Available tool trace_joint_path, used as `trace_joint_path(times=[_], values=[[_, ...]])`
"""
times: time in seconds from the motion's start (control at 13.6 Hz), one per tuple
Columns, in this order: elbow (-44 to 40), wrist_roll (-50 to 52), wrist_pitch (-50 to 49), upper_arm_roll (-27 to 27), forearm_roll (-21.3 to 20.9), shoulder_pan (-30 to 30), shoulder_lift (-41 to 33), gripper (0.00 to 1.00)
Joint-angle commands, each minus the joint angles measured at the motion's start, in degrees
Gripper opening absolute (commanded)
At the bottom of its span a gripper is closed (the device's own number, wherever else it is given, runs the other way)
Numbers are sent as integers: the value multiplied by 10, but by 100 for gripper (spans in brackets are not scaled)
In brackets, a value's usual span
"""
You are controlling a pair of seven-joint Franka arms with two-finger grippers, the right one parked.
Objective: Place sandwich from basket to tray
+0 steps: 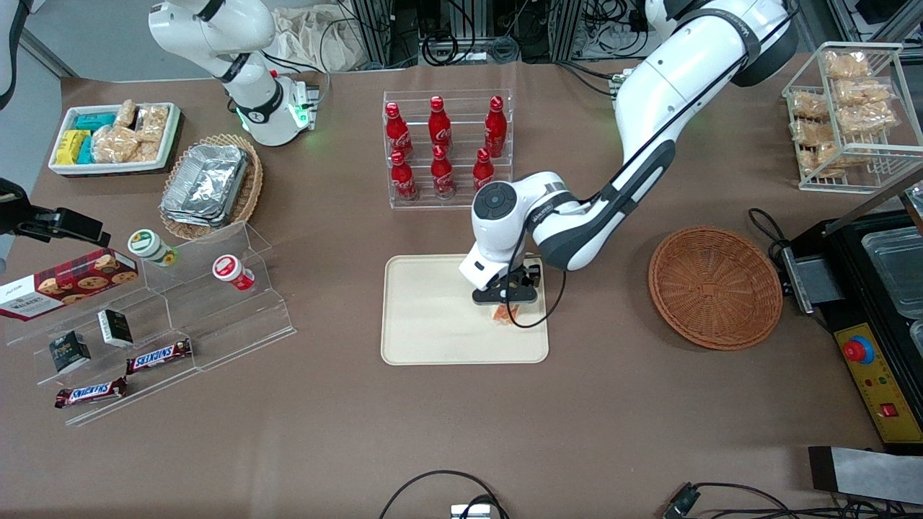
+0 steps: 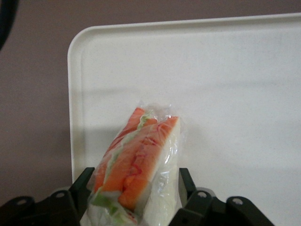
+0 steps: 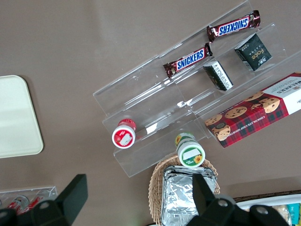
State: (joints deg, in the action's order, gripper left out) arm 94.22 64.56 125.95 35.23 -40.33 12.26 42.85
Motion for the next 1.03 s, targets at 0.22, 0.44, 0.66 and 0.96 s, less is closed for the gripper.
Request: trace_joint_path(times=[0.22,0.44,0.66,0.96], values=[[-32,1,-39,3,2,-10,-14,79],[-54,1,-58,6,21,-20,-26,78],[-110,1,-89,5,58,-21,-36,77],[-179,1,-146,6,77,-48,-48,77]])
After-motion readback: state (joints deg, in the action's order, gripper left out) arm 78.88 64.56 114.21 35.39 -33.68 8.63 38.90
